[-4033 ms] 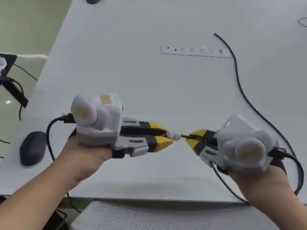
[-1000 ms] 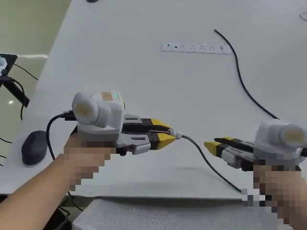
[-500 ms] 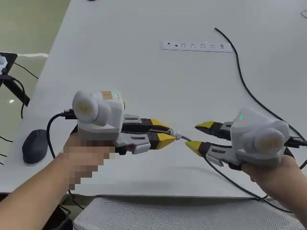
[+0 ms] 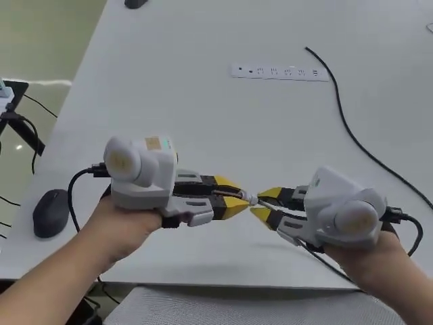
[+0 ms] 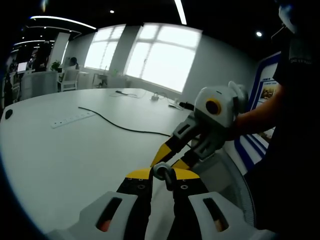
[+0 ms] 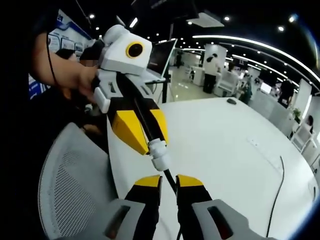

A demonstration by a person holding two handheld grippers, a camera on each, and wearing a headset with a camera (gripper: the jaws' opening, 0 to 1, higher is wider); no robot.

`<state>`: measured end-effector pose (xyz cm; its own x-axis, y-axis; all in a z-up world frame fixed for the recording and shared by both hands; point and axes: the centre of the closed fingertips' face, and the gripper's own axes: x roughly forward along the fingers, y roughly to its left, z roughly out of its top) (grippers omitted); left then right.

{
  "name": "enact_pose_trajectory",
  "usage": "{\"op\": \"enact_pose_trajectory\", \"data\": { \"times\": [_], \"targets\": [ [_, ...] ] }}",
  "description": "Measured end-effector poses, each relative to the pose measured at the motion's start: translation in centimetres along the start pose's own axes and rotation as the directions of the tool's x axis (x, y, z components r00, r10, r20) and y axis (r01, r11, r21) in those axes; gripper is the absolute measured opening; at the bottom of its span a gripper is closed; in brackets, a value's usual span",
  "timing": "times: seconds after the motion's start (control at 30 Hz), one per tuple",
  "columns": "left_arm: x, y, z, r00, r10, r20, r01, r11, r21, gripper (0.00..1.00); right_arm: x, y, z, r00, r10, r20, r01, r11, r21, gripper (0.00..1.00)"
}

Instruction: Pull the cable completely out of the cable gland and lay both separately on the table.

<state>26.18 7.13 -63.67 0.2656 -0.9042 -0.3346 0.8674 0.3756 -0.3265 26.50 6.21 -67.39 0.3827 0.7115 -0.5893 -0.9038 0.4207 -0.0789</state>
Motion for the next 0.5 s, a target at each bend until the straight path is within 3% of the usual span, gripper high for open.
{"op": "enact_pose_trajectory", "data": {
  "times": [0.5],
  "targets": [
    [0.25,0.13,0.3,1.0,0.003,0.001,-0.003,1.0,0.005,0.15,0.16,-0.26,-0.15,0.9998,-0.016,0.006,0.016,1.0,0.02,0.0]
  ]
}}
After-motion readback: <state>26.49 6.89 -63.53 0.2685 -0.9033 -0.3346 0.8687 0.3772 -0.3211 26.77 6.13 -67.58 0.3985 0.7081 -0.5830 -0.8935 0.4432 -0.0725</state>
